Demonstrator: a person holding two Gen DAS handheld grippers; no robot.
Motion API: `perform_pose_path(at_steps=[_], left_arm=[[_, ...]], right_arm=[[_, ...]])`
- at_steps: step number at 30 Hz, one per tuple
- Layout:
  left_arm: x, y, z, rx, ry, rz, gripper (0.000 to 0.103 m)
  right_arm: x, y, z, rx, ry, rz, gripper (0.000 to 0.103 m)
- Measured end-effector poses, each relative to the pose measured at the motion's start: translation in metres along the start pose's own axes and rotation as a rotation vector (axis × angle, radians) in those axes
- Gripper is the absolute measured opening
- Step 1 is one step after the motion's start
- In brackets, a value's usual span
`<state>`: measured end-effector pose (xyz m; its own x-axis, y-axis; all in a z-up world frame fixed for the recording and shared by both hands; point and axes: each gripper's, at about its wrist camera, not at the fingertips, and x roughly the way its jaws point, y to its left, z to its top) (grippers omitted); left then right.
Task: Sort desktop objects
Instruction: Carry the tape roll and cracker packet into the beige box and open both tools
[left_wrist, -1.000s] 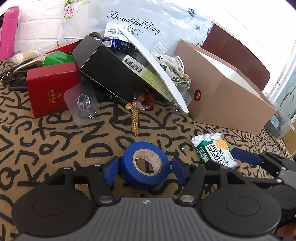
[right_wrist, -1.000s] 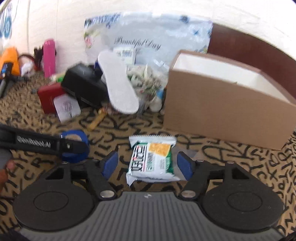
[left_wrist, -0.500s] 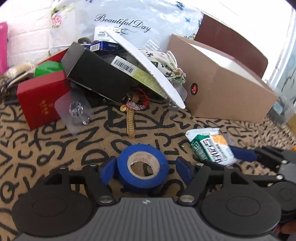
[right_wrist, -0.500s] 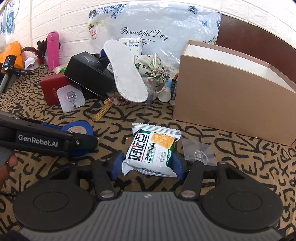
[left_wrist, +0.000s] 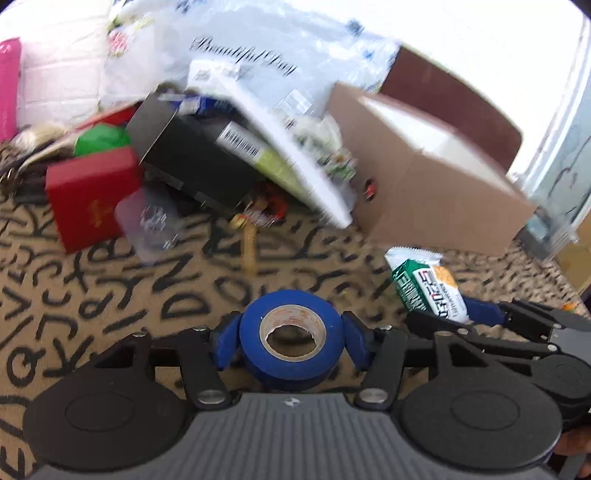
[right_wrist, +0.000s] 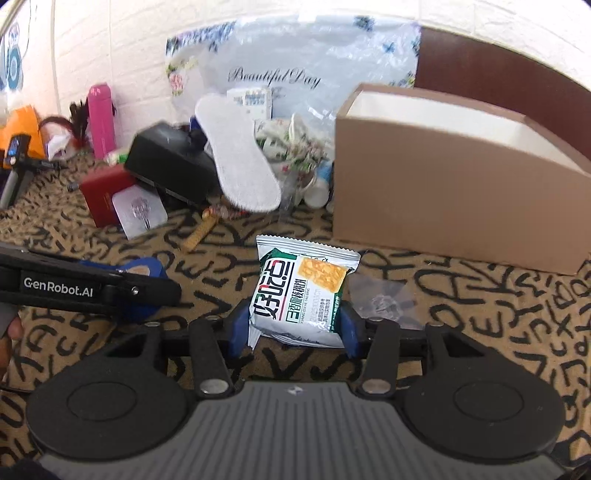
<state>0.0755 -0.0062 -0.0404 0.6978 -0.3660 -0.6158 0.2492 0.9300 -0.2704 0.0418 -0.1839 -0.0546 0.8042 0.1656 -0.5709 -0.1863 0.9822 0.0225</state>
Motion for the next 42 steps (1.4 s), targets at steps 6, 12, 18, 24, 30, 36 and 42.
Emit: perform_pose_path(at_steps=[6, 12, 18, 24, 30, 36, 42], left_arm=[[-0.015, -0.031, 0.042, 0.038, -0.094, -0.108, 0.06], [-0.012, -0.076, 0.103, 0.072, -0.19, -0.182, 0.06], [0.029, -0.119, 0.158, 0.086, -0.198, -0.151, 0.06], [0.096, -0.135, 0.188, 0.075, -0.085, -0.072, 0.06], [0.152, -0.148, 0.195, 0.051, 0.05, -0.029, 0.06], [0.185, -0.153, 0.204, 0.04, 0.075, -0.004, 0.06], [0.201, -0.155, 0.208, 0.053, 0.087, 0.0, 0.06]], right_arm=[[-0.032, -0.024, 0.023, 0.04, -0.116, -0.006, 0.048], [-0.05, -0.061, 0.069, 0.034, -0.253, -0.075, 0.048], [-0.048, -0.106, 0.117, 0.029, -0.319, -0.177, 0.048], [0.006, -0.152, 0.142, -0.008, -0.199, -0.276, 0.048], [0.05, -0.216, 0.154, 0.083, -0.017, -0.3, 0.048], [0.093, -0.239, 0.168, 0.069, 0.126, -0.307, 0.048], [0.121, -0.246, 0.176, 0.099, 0.194, -0.299, 0.048]])
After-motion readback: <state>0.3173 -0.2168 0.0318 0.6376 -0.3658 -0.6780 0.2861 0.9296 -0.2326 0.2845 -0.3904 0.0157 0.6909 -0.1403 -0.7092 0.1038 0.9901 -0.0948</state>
